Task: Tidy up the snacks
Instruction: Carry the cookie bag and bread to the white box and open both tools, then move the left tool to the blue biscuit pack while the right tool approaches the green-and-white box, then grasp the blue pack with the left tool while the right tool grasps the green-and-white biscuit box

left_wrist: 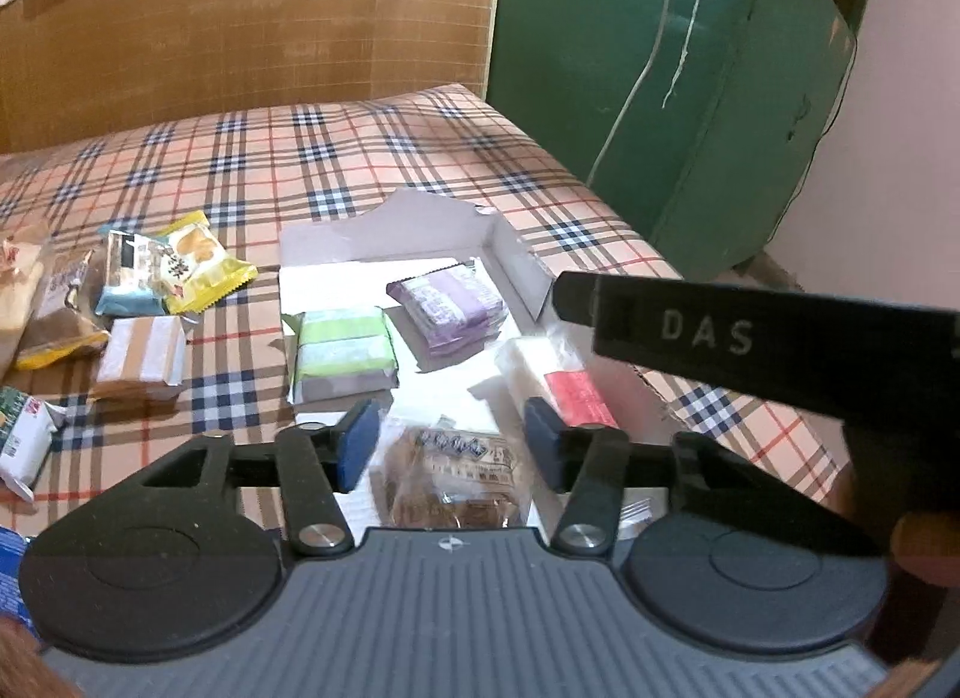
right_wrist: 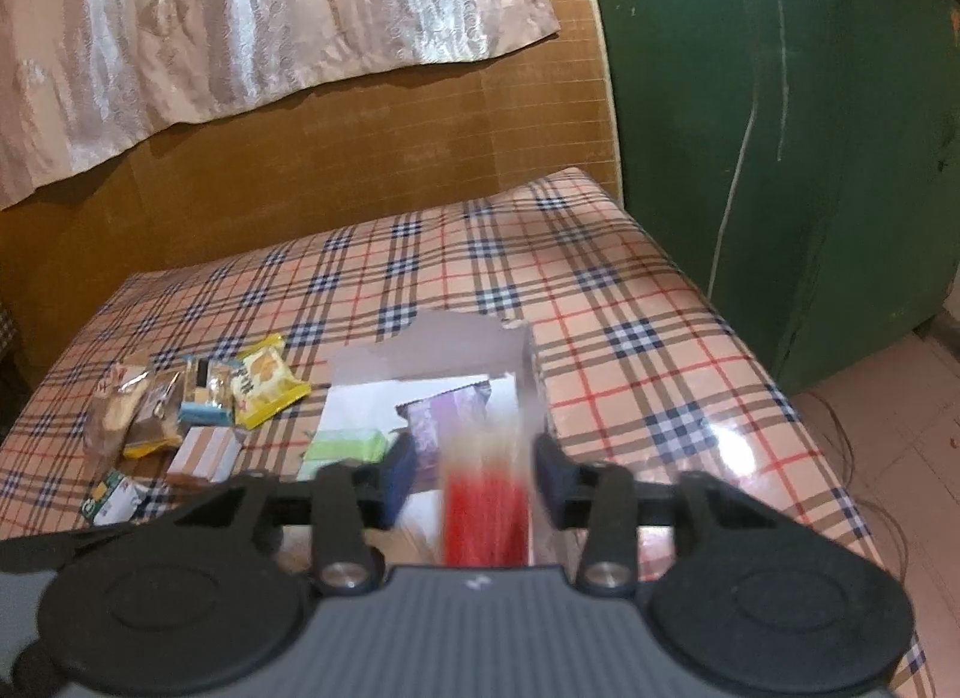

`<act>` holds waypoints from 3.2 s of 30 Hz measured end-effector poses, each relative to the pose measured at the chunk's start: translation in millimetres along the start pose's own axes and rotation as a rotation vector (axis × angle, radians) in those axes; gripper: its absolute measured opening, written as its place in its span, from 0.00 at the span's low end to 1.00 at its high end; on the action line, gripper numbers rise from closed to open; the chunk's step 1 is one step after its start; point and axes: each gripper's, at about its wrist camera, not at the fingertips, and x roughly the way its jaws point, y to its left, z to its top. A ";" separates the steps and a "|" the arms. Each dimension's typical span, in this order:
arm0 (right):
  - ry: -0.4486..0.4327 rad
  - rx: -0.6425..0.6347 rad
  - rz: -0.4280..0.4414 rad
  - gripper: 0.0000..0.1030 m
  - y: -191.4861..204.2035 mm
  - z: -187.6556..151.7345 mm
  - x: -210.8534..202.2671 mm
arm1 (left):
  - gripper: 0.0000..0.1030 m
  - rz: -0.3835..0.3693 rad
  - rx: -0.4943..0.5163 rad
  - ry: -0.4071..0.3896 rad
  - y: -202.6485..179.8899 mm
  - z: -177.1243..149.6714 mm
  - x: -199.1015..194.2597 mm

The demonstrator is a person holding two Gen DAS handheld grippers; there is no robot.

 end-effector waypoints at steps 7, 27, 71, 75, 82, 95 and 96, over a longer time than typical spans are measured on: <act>-0.032 0.031 0.013 0.50 2.3 0.3 -15.6 | 0.93 0.036 -0.005 0.012 18.8 0.0 -14.2; -0.054 -0.013 0.108 0.68 63.3 -20.0 -53.6 | 1.00 0.188 -0.122 -0.029 99.7 -28.4 -94.5; 0.068 -0.086 0.221 0.69 136.5 -61.4 -19.3 | 0.62 0.298 -0.150 0.025 185.8 -83.3 -40.2; 0.086 -0.092 0.242 0.70 144.4 -58.7 -8.1 | 0.54 0.290 -0.190 0.009 200.7 -82.8 -46.1; 0.131 -0.182 0.359 0.75 173.6 -49.5 18.1 | 0.54 0.369 -0.270 -0.016 241.8 -89.8 -77.0; 0.256 -0.621 0.501 0.81 248.8 -25.7 98.9 | 0.54 0.393 -0.360 -0.030 271.4 -93.4 -93.3; 0.262 -0.628 0.498 0.81 250.2 -24.5 104.1 | 0.54 0.394 -0.361 -0.028 272.0 -92.8 -92.2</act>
